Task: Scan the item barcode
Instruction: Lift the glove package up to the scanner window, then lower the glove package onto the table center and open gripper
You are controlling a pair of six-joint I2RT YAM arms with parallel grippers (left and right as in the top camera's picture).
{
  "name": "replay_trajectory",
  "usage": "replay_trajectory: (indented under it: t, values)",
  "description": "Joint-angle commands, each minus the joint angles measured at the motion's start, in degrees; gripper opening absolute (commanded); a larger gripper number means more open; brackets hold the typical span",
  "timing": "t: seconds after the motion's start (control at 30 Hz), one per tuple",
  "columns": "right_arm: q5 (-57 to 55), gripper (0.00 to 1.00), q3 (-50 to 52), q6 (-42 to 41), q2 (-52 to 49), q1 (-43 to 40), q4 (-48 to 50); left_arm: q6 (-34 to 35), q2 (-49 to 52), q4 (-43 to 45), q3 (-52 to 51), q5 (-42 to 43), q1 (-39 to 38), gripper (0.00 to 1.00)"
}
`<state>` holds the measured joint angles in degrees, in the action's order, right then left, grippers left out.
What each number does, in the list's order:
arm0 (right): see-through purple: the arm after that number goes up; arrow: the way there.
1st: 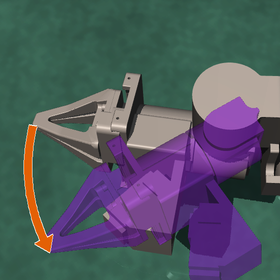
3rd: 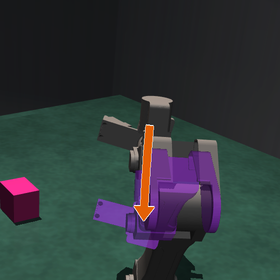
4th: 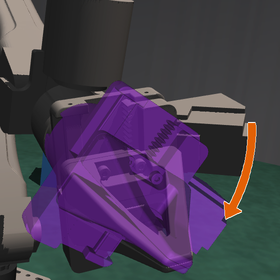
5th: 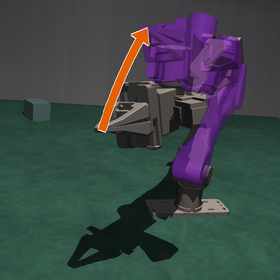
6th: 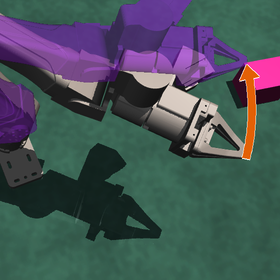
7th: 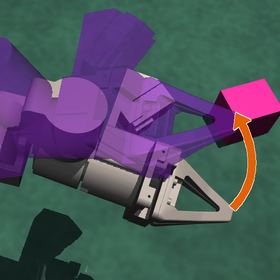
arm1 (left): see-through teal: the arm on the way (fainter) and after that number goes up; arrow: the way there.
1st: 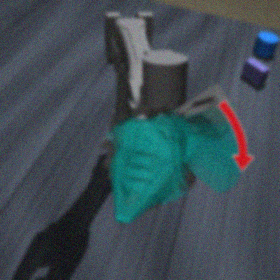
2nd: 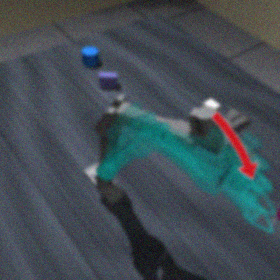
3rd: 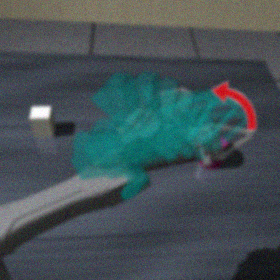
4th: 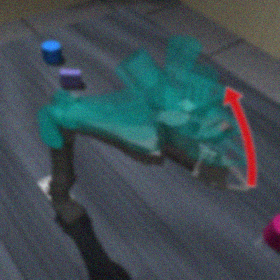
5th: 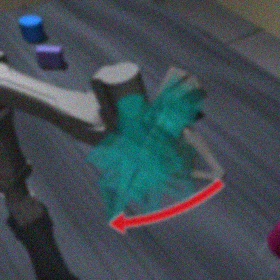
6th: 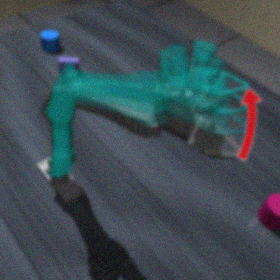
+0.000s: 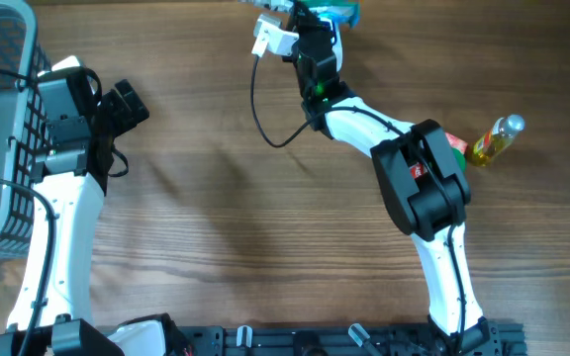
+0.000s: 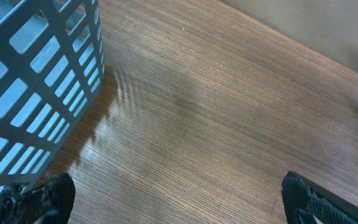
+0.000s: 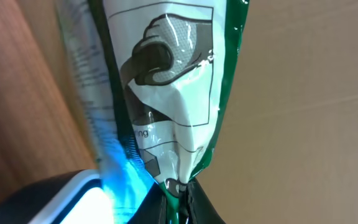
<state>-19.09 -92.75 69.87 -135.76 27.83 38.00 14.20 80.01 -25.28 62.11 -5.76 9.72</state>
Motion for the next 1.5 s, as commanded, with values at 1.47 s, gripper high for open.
replay_trajectory:
  t: [1.47]
  values:
    - [21.1,0.11,2.6,-76.5,30.8,1.5,-96.0,-0.5,-0.5,0.2,0.6,-0.3,0.2,1.00]
